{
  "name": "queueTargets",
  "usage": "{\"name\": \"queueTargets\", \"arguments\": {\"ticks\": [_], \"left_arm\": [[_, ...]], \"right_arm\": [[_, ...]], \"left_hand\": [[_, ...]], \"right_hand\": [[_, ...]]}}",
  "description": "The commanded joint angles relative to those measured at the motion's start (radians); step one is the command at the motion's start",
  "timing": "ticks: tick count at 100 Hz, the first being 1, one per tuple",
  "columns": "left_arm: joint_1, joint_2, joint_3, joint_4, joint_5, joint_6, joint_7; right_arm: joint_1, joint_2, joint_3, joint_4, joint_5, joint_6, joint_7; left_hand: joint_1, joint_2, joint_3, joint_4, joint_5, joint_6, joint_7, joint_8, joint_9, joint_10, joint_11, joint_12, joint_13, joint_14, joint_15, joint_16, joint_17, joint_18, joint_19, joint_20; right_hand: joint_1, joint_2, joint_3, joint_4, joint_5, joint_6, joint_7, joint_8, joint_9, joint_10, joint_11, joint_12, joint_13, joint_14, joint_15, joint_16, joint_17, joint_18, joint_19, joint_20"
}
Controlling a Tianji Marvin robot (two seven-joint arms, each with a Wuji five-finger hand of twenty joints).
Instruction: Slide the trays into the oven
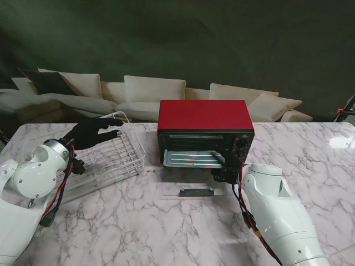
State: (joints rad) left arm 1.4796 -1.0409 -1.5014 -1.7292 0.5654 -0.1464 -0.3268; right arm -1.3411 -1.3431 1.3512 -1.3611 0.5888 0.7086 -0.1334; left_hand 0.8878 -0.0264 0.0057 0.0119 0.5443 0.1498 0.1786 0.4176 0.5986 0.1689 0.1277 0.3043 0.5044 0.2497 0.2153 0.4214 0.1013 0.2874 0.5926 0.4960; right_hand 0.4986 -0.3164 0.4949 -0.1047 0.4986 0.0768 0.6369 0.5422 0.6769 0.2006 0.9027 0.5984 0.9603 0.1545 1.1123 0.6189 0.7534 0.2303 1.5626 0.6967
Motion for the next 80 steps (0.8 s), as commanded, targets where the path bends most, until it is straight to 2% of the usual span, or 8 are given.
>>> {"name": "queueTargets", "arguments": {"ticks": [1, 18, 44, 61, 68, 80], "left_arm": [[-0.001, -0.001, 0.004, 0.004, -0.001, 0.003, -0.012], [-0.001, -0.001, 0.0, 0.003, 0.0, 0.001, -0.012], [0.0, 0.0, 0.0, 0.002, -0.001, 0.005, -0.016], [0.001, 0.0, -0.003, -0.001, -0.001, 0.006, -0.019], [-0.001, 0.001, -0.003, 0.0, 0.0, 0.004, -0.02], [-0.003, 0.001, -0.002, 0.001, -0.001, 0.005, -0.023]], "right_arm": [[-0.031, 0.004, 0.0, 0.029, -0.007, 0.025, -0.006], [-0.043, 0.01, 0.014, 0.006, -0.023, 0.055, 0.012], [-0.056, 0.011, 0.032, -0.016, -0.031, 0.075, 0.007], [-0.065, 0.012, 0.045, -0.03, -0.036, 0.087, 0.007], [-0.07, 0.013, 0.052, -0.035, -0.034, 0.088, 0.007], [-0.077, 0.015, 0.063, -0.041, -0.031, 0.088, 0.011]], "left_hand": [[-0.007, 0.039, -0.03, -0.009, 0.022, -0.027, -0.002, 0.011, 0.013, -0.01, 0.001, 0.013, 0.017, 0.001, 0.0, 0.012, -0.005, 0.024, -0.016, 0.021], [-0.008, 0.039, -0.03, -0.009, 0.021, -0.027, -0.002, 0.011, 0.013, -0.01, 0.002, 0.013, 0.016, 0.002, 0.001, 0.012, -0.006, 0.023, -0.016, 0.021], [-0.007, 0.039, -0.03, -0.009, 0.021, -0.026, -0.002, 0.011, 0.013, -0.01, 0.001, 0.013, 0.017, 0.003, 0.002, 0.013, -0.005, 0.022, -0.016, 0.021], [-0.007, 0.039, -0.03, -0.009, 0.021, -0.027, -0.002, 0.011, 0.013, -0.009, 0.001, 0.013, 0.017, 0.002, 0.002, 0.014, -0.006, 0.023, -0.016, 0.021], [-0.007, 0.039, -0.03, -0.009, 0.021, -0.026, -0.002, 0.011, 0.013, -0.009, 0.001, 0.013, 0.017, 0.004, 0.002, 0.014, -0.006, 0.023, -0.016, 0.021], [-0.007, 0.04, -0.03, -0.009, 0.02, -0.027, -0.003, 0.011, 0.013, -0.009, 0.001, 0.013, 0.016, 0.002, 0.002, 0.013, -0.005, 0.022, -0.016, 0.021]], "right_hand": [[-0.043, -0.004, -0.026, 0.032, -0.011, -0.02, -0.009, 0.001, -0.021, 0.002, -0.016, -0.004, -0.01, 0.025, -0.001, 0.012, -0.148, 0.101, -0.01, 0.012], [-0.042, 0.006, -0.056, 0.037, -0.001, 0.01, -0.032, -0.003, -0.029, 0.015, -0.049, -0.028, -0.026, 0.034, -0.028, 0.008, -0.164, 0.109, -0.032, 0.012], [-0.03, 0.015, -0.085, 0.043, 0.012, 0.039, -0.076, -0.008, -0.045, 0.033, -0.097, -0.087, -0.071, 0.064, -0.163, -0.023, -0.216, 0.142, -0.133, -0.014], [-0.033, 0.03, -0.097, 0.046, 0.031, 0.059, -0.106, -0.014, -0.038, 0.046, -0.146, -0.138, -0.078, 0.09, -0.336, -0.086, -0.234, 0.162, -0.214, -0.049], [-0.033, 0.028, -0.1, 0.046, 0.051, 0.075, -0.135, -0.031, -0.023, 0.061, -0.205, -0.196, -0.065, 0.101, -0.439, -0.132, -0.233, 0.18, -0.264, -0.086], [-0.037, 0.028, -0.1, 0.047, 0.074, 0.089, -0.167, -0.047, -0.01, 0.071, -0.242, -0.244, -0.043, 0.113, -0.539, -0.174, -0.224, 0.189, -0.308, -0.136]]}}
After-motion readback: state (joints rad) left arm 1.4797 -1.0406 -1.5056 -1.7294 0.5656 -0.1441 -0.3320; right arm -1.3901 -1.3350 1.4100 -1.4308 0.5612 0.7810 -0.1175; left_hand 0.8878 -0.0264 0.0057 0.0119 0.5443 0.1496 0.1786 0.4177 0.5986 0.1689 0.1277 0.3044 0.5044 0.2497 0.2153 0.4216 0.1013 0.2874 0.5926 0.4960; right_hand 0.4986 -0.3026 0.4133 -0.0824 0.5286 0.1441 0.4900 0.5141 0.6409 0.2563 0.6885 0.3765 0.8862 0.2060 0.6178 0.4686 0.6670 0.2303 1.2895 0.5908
